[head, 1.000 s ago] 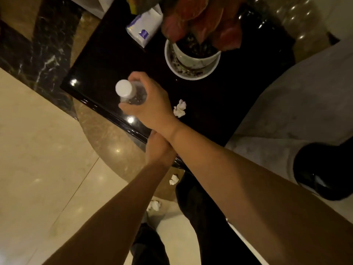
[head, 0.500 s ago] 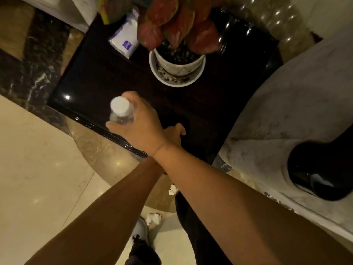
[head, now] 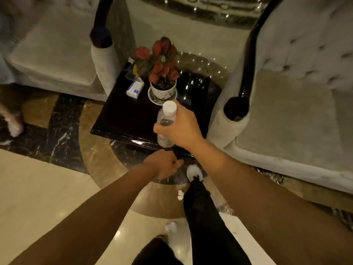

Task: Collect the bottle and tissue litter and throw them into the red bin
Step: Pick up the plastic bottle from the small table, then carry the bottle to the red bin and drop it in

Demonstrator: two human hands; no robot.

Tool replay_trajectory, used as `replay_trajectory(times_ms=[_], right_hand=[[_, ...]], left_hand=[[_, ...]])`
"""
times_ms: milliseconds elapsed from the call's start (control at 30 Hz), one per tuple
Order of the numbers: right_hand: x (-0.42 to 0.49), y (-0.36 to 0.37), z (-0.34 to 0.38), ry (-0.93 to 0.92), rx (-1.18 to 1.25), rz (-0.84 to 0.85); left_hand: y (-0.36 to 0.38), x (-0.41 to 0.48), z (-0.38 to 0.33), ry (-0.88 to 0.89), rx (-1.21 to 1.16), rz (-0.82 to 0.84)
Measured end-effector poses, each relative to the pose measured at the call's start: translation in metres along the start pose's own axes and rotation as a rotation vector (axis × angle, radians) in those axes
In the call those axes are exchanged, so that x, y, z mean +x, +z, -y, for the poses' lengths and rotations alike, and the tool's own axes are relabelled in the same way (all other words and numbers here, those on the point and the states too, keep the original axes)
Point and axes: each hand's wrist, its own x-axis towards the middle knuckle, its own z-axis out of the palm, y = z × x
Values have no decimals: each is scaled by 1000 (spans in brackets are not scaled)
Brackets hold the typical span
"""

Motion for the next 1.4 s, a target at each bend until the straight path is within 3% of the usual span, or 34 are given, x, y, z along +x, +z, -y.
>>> replay_trajectory(times_ms=[167,367,700,900,1100,1400], right_hand=[[-123,-99,21,53,-9,-222],[-282,-229,9,202,35,-569],[-609,-464,-105,438,-119,-1005],[-783,-556,-166,632,-109,-1237],[-875,-623,-213,692,-56,-1376],[-963,-765,-330,805,-22,-1511]], left_hand=[[-27,-80,-73,91,181,-44],[1,-124,-249,322,385,20],[214,-159,-594,788,692,8],[354,-208,-760,1036,668,-23],[438,-214,-872,1186,599,129],[567,-135,-1082,1282,522,366]])
